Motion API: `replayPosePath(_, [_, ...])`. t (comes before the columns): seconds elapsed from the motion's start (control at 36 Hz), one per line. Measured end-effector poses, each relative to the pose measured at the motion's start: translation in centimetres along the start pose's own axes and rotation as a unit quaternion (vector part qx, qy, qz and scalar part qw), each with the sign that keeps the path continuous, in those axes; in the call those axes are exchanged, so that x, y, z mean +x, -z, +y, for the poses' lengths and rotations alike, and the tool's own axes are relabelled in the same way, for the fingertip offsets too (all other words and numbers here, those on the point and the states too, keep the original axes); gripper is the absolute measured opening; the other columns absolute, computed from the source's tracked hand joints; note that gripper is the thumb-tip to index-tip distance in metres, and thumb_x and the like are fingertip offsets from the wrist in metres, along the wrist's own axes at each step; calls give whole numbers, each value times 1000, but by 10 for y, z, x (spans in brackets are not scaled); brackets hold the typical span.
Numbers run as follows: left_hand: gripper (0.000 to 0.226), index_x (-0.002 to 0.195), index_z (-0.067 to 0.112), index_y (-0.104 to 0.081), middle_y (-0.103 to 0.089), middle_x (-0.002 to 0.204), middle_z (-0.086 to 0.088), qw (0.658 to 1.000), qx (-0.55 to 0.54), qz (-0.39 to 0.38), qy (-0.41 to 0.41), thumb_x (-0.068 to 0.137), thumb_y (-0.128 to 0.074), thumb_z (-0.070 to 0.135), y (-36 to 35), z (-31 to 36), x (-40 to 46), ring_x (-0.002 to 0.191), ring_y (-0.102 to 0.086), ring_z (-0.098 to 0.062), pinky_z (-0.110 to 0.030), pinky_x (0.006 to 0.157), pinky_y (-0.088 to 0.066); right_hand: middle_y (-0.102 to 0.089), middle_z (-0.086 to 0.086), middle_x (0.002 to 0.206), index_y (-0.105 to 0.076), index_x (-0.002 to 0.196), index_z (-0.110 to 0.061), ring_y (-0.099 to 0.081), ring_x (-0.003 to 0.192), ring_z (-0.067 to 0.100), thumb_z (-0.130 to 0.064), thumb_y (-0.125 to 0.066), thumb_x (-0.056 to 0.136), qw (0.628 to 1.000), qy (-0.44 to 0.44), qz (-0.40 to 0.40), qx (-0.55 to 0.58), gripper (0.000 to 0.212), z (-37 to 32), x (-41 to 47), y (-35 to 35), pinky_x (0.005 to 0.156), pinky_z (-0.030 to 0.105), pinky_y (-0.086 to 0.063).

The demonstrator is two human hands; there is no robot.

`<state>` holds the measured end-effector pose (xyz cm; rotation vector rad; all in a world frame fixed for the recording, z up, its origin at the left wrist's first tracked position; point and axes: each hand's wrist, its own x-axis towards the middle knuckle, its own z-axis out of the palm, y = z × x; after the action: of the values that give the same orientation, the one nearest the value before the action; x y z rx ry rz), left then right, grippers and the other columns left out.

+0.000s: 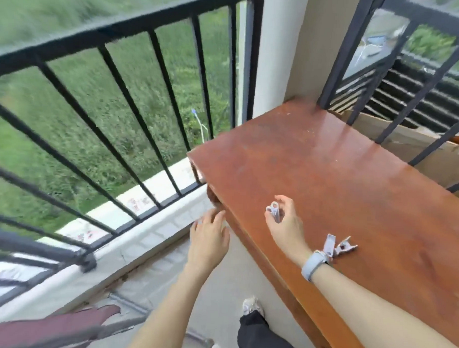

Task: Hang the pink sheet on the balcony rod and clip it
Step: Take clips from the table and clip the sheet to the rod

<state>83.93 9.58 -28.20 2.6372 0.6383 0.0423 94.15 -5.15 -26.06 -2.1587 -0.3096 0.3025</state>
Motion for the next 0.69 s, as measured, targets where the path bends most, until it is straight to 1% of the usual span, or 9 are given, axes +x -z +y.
replayPosePath(0.11, [37,118,8,-55,-56,123,-15,985,-9,148,87,82,-56,13,64,-53,-51,111,-53,-36,-47,87,-44,-59,6,122,-46,127,-16,-55,111,24,-21,-57,88,990,78,-114,3,41,-64,-22,-54,90,28,-39])
replayPosePath(0.17, [37,115,6,-58,-59,117,-16,970,-10,209,124,79,-53,14,94,-78,-80,105,-57,-36,-46,84,-48,-54,7,129,-45,131,-11,-51,116,20,-18,-55,89,977,129,-167,19,44,-97,-39,-81,91,17,-35])
replayPosePath(0.25, [33,112,5,-60,-61,110,-12,939,-5,306,156,81,-52,11,135,-104,-124,103,-58,-30,-41,86,-50,-51,9,126,-43,132,-4,-47,109,10,-10,-51,90,951,191,-239,52,43,-145,-65,-116,79,-5,-25])
replayPosePath(0.31, [30,111,6,-60,-62,104,-9,909,4,377,176,83,-52,9,160,-115,-152,99,-57,-26,-36,87,-47,-50,6,117,-46,126,-3,-47,102,10,-4,-51,88,929,217,-291,75,38,-178,-84,-134,72,-9,-27])
replayPosePath(0.36, [28,108,8,-61,-61,97,-6,875,9,439,204,85,-47,15,181,-121,-180,91,-55,-22,-29,82,-44,-52,4,102,-50,114,-8,-52,88,14,0,-52,85,901,247,-345,96,31,-208,-104,-150,67,-4,-34])
replayPosePath(0.44, [24,101,11,-60,-57,91,-4,828,19,507,237,86,-44,20,206,-124,-213,82,-53,-18,-23,71,-40,-52,-1,89,-49,102,-16,-50,74,9,-1,-53,82,852,303,-410,119,25,-251,-130,-168,62,6,-40])
replayPosePath(0.56, [16,91,11,-53,-49,83,0,774,61,567,275,85,-47,25,236,-128,-237,71,-43,-12,-21,64,-35,-51,-12,82,-55,101,-16,-48,73,0,-14,-59,86,795,387,-445,141,16,-312,-153,-193,65,11,-38])
replayPosePath(0.61, [18,88,12,-48,-46,82,1,748,71,590,296,84,-49,29,251,-132,-242,72,-43,-14,-22,63,-34,-52,-12,80,-58,104,-16,-48,70,0,-20,-62,85,767,423,-462,139,19,-341,-162,-206,64,11,-38])
replayPosePath(0.69, [24,87,12,-46,-46,82,1,692,89,629,344,80,-59,31,275,-135,-241,74,-41,-12,-19,61,-28,-55,-6,81,-58,111,-17,-46,64,1,-25,-64,84,726,463,-490,134,29,-380,-173,-226,64,17,-37])
